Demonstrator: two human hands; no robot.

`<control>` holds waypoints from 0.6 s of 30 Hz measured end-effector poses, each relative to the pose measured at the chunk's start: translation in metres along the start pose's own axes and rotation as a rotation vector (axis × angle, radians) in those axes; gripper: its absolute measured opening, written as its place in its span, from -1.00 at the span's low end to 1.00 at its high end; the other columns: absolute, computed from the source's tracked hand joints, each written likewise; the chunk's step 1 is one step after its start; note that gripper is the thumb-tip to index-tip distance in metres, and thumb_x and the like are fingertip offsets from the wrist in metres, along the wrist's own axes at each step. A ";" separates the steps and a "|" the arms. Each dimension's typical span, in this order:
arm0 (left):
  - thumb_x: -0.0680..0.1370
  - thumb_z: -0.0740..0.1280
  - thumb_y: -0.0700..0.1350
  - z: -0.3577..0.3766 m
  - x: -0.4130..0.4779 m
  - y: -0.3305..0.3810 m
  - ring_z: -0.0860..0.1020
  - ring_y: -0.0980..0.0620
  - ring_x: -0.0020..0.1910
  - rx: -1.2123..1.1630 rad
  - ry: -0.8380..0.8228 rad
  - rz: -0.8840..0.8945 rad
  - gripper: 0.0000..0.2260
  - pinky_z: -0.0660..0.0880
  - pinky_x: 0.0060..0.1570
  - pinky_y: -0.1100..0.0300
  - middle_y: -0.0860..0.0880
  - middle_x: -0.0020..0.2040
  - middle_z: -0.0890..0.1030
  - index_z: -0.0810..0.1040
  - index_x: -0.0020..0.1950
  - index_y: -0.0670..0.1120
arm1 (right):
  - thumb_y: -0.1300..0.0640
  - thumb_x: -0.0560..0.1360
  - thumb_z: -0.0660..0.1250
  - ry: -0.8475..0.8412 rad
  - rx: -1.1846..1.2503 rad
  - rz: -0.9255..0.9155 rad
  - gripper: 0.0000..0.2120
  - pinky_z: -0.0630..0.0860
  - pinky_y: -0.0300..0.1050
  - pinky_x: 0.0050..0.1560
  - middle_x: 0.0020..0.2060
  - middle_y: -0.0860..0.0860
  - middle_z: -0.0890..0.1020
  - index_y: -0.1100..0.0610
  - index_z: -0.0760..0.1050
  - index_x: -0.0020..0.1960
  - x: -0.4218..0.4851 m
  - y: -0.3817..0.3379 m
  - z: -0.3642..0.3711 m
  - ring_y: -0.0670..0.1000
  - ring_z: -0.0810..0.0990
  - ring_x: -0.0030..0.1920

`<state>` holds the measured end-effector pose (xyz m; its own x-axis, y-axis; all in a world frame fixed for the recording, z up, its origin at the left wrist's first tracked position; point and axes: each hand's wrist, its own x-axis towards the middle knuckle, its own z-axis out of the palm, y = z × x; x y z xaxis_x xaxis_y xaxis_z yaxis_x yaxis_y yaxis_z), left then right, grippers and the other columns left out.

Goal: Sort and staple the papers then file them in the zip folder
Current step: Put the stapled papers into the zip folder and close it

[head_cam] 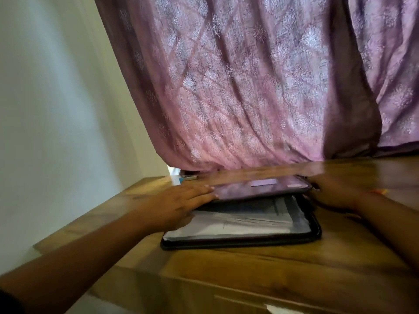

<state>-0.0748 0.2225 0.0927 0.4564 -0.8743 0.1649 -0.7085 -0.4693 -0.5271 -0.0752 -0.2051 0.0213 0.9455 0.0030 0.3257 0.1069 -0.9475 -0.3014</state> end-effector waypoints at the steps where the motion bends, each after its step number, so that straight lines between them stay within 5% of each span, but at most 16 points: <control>1: 0.58 0.33 0.03 0.002 -0.003 0.006 0.37 0.02 0.49 -0.044 -0.060 0.005 -0.36 0.39 0.44 0.01 0.02 0.58 0.31 0.15 0.61 0.14 | -0.07 0.58 0.26 -0.005 -0.011 -0.001 -0.78 0.55 -0.03 -0.01 0.03 0.02 0.67 -0.02 0.62 0.09 -0.001 0.000 0.000 0.05 0.60 -0.06; 6: 0.65 0.13 0.31 -0.003 0.002 0.038 0.07 0.16 0.60 -0.099 -0.029 0.028 -0.41 -0.08 0.52 0.30 0.11 0.65 0.07 0.05 0.64 0.20 | 0.02 0.62 0.23 -0.011 -0.034 0.015 -0.79 0.30 -0.19 -0.15 0.06 0.05 0.66 0.04 0.62 0.08 -0.002 -0.003 -0.002 -0.01 0.50 -0.10; 10: 0.63 0.08 0.32 -0.004 0.028 0.059 -0.17 0.21 0.60 -0.235 -0.029 -0.031 -0.35 -0.27 0.46 0.35 0.12 0.65 -0.12 -0.06 0.65 0.17 | 0.17 0.58 0.22 -0.024 -0.008 0.044 -0.75 0.30 -0.24 -0.08 0.18 0.04 0.63 0.02 0.61 0.17 -0.002 -0.004 -0.003 0.08 0.56 0.12; 18: 0.64 -0.16 0.33 0.019 0.076 0.078 -0.24 0.17 0.61 -0.572 -0.215 -0.211 -0.44 -0.19 0.59 -0.07 0.23 0.64 -0.14 -0.12 0.63 0.27 | 0.20 0.56 0.21 -0.045 0.039 0.054 -0.72 0.42 -0.18 0.11 0.21 0.07 0.61 0.01 0.61 0.17 -0.001 -0.001 -0.005 0.10 0.54 0.17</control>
<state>-0.0849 0.1218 0.0483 0.6730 -0.7395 0.0147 -0.7394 -0.6723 0.0353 -0.0779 -0.2056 0.0261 0.9629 -0.0325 0.2680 0.0665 -0.9337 -0.3520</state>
